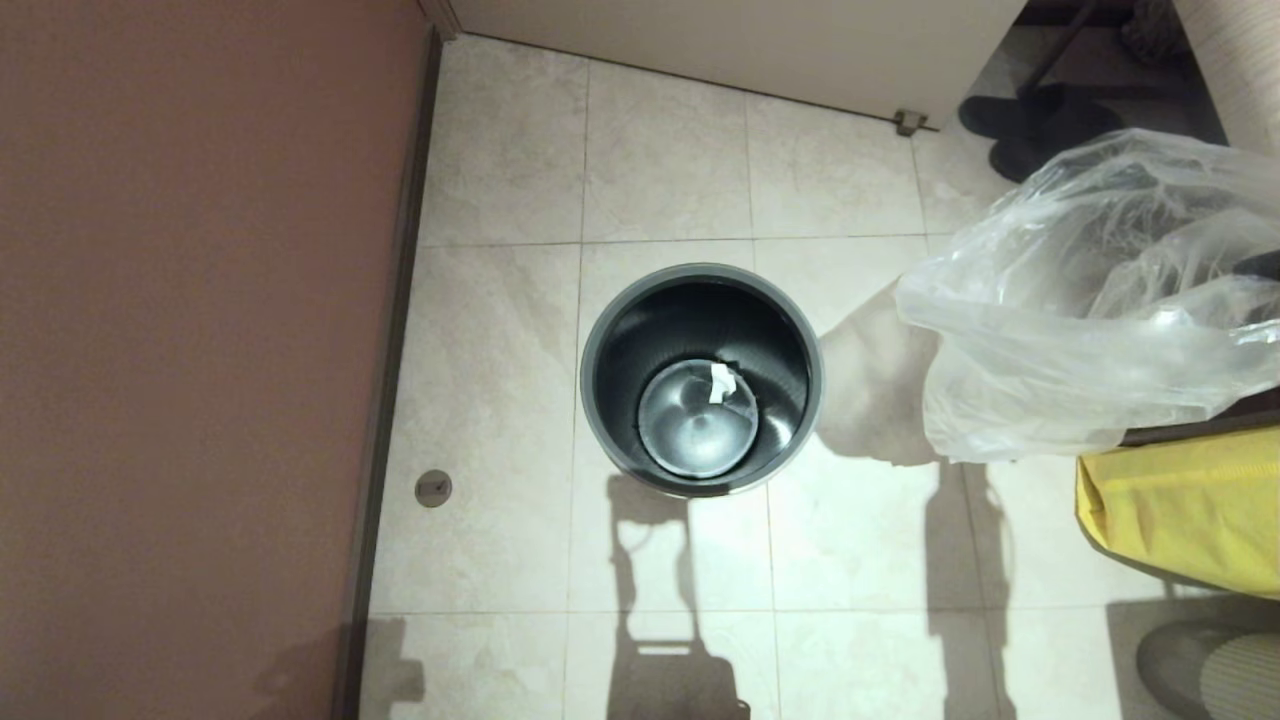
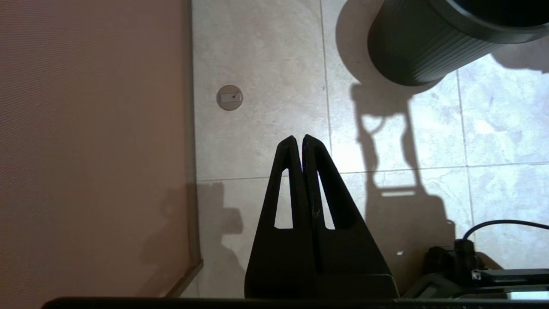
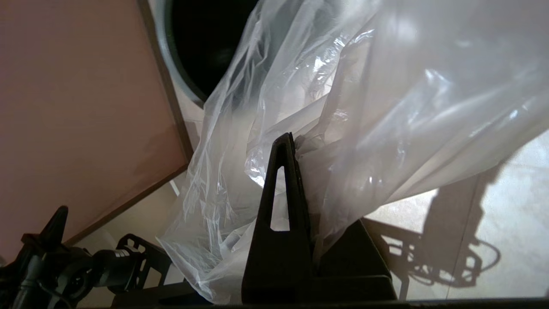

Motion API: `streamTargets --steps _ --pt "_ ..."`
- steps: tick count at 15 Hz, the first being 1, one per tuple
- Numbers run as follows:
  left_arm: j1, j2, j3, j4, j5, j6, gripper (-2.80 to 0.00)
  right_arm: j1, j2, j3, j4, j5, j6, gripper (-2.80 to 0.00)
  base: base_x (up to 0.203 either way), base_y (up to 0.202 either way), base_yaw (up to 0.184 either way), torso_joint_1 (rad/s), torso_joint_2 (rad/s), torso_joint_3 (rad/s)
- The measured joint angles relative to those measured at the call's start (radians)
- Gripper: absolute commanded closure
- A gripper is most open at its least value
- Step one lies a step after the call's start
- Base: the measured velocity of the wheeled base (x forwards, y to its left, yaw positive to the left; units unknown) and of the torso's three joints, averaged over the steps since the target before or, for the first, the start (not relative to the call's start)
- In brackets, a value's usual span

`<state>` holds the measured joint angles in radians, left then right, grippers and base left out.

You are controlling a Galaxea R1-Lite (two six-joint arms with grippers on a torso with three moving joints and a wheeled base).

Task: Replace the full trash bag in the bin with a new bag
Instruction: Put the new garbage bag on the trash can

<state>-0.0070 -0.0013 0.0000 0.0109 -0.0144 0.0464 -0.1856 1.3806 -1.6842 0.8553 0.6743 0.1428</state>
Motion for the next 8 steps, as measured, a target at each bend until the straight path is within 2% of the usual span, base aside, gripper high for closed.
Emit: streamTargets --steps 3,5,8 --pt "0.007 0.007 -0.023 0.007 -0.009 0.069 0.0 0.073 0.016 -0.068 0.002 -0.016 0.0 0.0 0.0 0.0 0.0 0.0 0.0 0.0" --pt "0.007 0.071 -0.1 0.002 -0.029 0.059 0.0 0.099 0.022 -0.101 0.002 -0.019 -0.001 0.0 0.0 0.0 0.0 0.0 0.0 0.0" --pt "0.007 0.298 -0.285 -0.017 -0.094 0.007 0.0 0.14 0.039 -0.157 0.0 -0.019 -0.001 0.0 0.0 0.0 0.0 0.0 0.0 0.0"
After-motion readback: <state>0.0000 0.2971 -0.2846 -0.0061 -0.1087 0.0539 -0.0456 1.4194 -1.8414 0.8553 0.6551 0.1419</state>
